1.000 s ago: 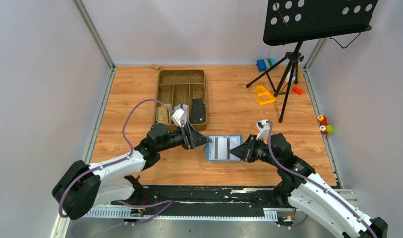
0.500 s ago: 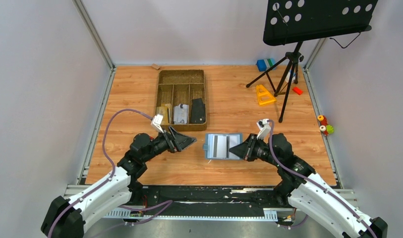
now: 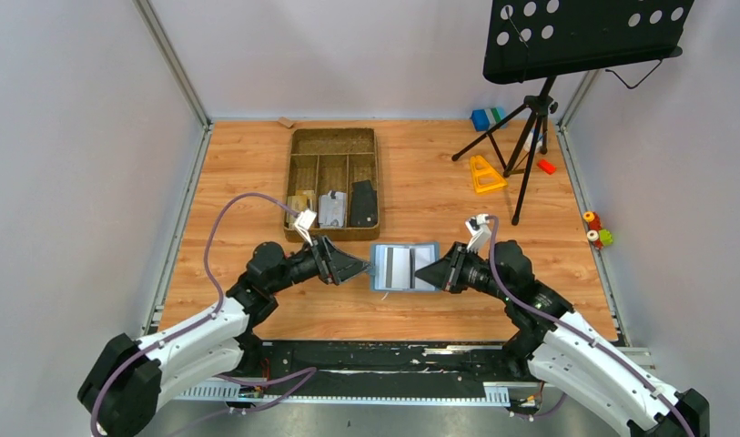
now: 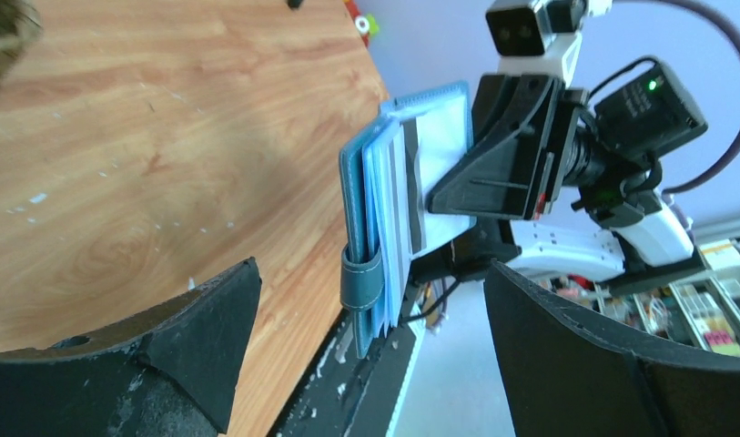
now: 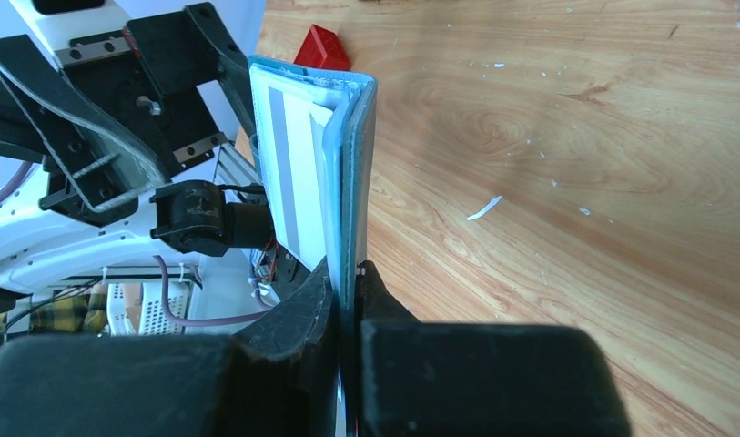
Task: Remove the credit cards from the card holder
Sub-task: Remove the credit card from the card holder.
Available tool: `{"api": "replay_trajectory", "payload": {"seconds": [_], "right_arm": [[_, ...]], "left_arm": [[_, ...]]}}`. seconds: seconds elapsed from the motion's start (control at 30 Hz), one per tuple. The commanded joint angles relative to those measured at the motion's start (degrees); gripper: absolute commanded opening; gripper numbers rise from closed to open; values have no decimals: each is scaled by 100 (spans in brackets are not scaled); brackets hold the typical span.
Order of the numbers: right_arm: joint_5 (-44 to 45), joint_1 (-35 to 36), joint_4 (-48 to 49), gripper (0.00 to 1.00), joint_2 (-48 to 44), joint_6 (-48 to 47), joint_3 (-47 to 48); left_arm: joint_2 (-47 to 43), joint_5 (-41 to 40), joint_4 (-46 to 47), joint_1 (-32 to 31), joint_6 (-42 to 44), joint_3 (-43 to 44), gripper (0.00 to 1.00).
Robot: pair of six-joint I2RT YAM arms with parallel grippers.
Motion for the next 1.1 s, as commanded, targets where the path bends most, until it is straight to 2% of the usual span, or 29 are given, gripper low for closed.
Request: {"api": "replay_trajectory", "payload": {"seconds": [0.0,0.3,0.5,0.63,0.73,0.9,1.03,1.07], "right_arm": [[-314,-14,615,0,119,136,311],[-445,-19,643,0,272,84,358],[-496,-21,677,0,278,92,351],[-551,-19,705,0,289,84,368],[-566,-22,694,0,282,66,368],[-516,-22,584,0,227,22,360],[-509,-18,571,0,236,4,359],[-502,-21,577,0,241,-7,360]], "left_arm": [[493,182,672,-331,53,331,95],[1074,164,877,-513,121,645,67],[1249,173,787,-559,142,716,60],[1432,207,787,-655,185,797,43],[1562,272,823,-679,186,863,36],[1685,301,979,-700,83,857,31],[1830,388,1156,-756,-3,889,20],[1861,413,1195,-758,-17,898,15]]}}
